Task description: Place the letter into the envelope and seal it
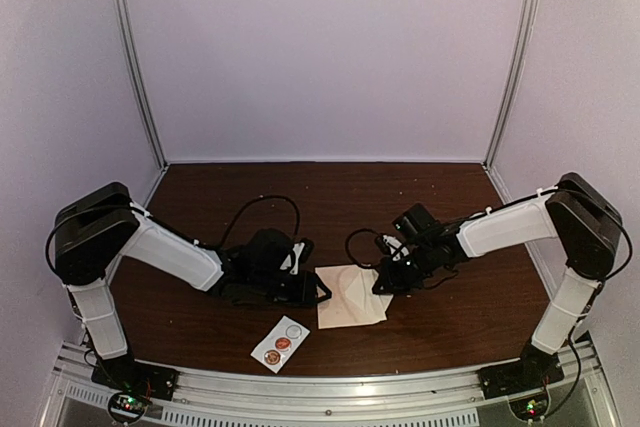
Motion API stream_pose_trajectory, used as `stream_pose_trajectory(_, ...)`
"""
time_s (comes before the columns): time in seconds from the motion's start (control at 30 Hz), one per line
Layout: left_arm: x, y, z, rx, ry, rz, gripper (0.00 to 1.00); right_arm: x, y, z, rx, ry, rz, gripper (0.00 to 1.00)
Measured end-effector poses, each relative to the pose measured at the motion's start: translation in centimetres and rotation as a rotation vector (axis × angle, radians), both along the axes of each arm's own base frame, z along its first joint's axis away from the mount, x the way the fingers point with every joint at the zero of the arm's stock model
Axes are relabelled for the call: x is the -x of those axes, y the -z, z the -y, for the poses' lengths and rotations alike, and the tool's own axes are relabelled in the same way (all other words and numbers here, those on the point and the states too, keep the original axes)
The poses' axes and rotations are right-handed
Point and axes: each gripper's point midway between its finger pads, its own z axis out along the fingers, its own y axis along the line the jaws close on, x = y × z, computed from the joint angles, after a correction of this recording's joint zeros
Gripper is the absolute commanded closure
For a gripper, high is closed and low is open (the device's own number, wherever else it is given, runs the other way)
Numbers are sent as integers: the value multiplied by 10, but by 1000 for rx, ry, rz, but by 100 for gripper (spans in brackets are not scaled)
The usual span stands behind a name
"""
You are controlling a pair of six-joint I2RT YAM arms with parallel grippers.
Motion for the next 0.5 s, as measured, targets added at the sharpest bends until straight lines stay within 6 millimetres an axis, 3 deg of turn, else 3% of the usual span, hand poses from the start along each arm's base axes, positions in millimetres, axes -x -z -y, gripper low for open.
stream_pose_trajectory(0.5, 0, 0, 1, 2, 2, -2, 57, 0, 0, -11, -26, 6, -8, 100)
